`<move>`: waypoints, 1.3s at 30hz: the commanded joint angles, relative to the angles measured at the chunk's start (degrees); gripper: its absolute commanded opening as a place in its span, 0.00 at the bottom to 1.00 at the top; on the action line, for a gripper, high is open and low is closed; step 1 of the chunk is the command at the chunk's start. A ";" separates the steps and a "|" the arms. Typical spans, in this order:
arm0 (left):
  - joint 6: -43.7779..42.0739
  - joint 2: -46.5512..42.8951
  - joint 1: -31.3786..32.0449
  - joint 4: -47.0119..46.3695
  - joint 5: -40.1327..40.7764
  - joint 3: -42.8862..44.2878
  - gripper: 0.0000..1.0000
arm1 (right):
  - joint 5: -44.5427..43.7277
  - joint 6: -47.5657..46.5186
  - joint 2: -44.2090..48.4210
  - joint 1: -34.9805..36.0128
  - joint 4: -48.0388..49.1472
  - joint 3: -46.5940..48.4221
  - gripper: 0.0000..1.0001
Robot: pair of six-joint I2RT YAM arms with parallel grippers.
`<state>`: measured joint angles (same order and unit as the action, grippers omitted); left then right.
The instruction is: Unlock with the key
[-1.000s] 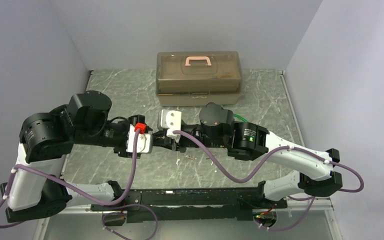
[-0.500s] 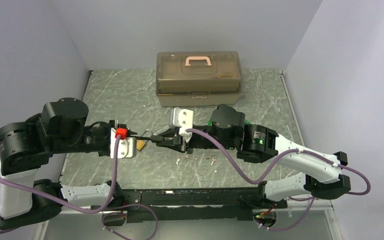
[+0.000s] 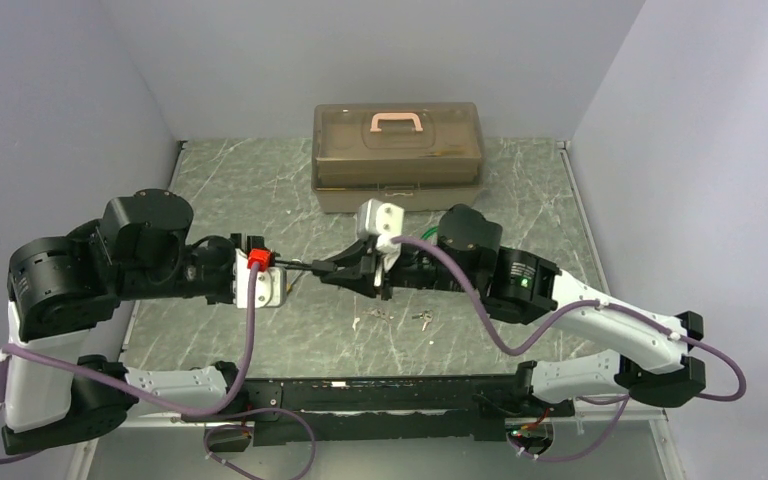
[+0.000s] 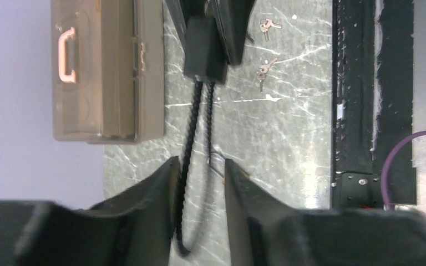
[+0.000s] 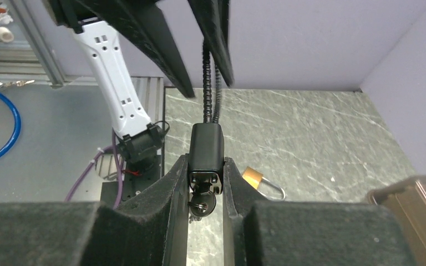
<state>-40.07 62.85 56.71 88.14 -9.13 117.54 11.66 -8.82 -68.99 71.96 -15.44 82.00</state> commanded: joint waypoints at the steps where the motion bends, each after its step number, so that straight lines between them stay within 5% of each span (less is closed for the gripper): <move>1: 0.41 -0.78 -0.54 -1.65 1.90 1.37 0.71 | 3.28 5.20 4.51 -4.59 6.21 -1.59 0.00; 2: 0.20 0.05 -0.53 -1.87 1.77 2.97 0.96 | 3.98 6.24 4.05 -5.24 6.56 -1.68 0.00; 3: -0.60 0.94 -0.48 -1.96 1.67 5.23 0.99 | 4.17 6.73 3.58 -5.53 6.72 -1.58 0.00; 8: -7.93 2.79 -0.46 -4.05 -1.40 13.44 1.00 | 3.34 8.67 0.68 -5.98 7.38 -0.31 0.00; 16: -19.50 -7.03 0.38 -17.61 -4.02 -5.54 0.99 | 4.91 19.87 0.00 -11.03 20.15 -2.77 0.00; 24: -24.22 -17.10 0.77 -32.81 2.57 -25.60 0.78 | 8.94 26.03 -2.08 -12.70 26.54 -2.70 0.00; 30: -24.95 -20.16 0.77 -45.23 8.89 -30.60 0.57 | 11.25 27.72 -4.10 -12.65 27.26 -1.20 0.00; 39: -24.27 -20.59 0.77 -41.11 8.95 -30.20 0.48 | 11.37 29.35 -4.51 -12.70 28.03 -0.80 0.00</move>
<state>-64.49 42.06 57.21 47.40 -1.58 86.63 21.78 18.74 -74.26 59.18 6.92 78.17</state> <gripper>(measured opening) 0.504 0.216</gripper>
